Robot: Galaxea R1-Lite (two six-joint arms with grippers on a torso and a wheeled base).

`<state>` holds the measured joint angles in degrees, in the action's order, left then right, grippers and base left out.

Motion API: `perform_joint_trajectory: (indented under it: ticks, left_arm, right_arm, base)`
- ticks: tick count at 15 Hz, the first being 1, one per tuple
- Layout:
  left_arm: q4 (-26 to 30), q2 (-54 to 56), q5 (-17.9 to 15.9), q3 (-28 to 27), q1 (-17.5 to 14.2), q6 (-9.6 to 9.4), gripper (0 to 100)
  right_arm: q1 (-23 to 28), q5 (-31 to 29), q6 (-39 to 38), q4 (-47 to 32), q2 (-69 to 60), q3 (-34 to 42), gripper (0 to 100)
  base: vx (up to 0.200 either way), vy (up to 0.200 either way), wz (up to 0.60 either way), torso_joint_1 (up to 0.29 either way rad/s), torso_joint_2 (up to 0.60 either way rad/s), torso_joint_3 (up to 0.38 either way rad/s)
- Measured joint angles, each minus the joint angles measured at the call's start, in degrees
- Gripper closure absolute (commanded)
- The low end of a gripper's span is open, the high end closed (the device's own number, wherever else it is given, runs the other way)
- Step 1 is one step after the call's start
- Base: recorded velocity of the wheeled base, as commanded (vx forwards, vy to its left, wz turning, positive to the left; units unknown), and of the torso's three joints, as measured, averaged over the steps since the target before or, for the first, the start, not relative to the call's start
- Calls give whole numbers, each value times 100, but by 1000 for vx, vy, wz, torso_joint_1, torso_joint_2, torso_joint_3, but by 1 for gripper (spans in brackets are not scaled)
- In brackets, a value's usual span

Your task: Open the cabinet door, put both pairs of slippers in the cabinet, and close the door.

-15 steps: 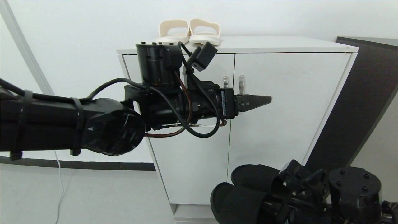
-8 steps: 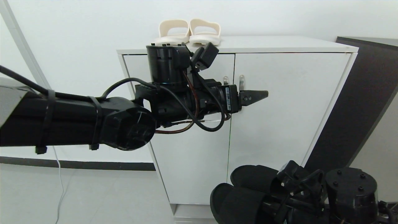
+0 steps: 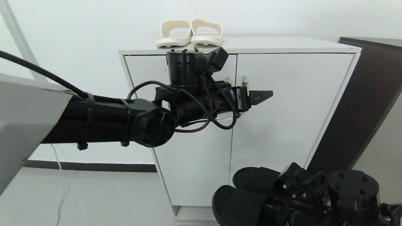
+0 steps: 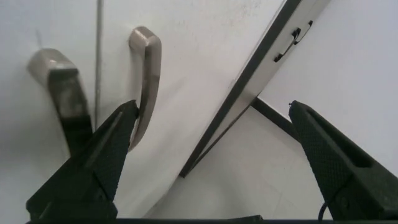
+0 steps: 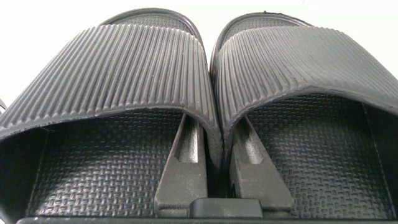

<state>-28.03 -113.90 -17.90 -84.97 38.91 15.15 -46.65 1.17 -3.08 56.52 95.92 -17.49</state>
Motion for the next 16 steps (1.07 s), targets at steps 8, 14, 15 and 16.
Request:
perform_joint_trajectory:
  ticks: [8,14,15,16]
  left_arm:
    - [88,-190,33,-188,-27,204,100]
    - [85,0,-22,116,15,204,100]
    - [71,61,-22,211,20,204,100]
    - [57,139,-22,352,50,204,100]
  right_arm:
    - [0,60,5,0,4,57,100]
    - [0,881,143,296,-39,435,100]
    - [0,906,262,332,-39,499,100]
    - [-6,947,351,325,-39,556,100]
  base:
    - [0,0,0,0,0,0]
    - [0,0,0,0,0,0]
    - [0,0,0,0,0,0]
    - [0,0,0,0,0,0]
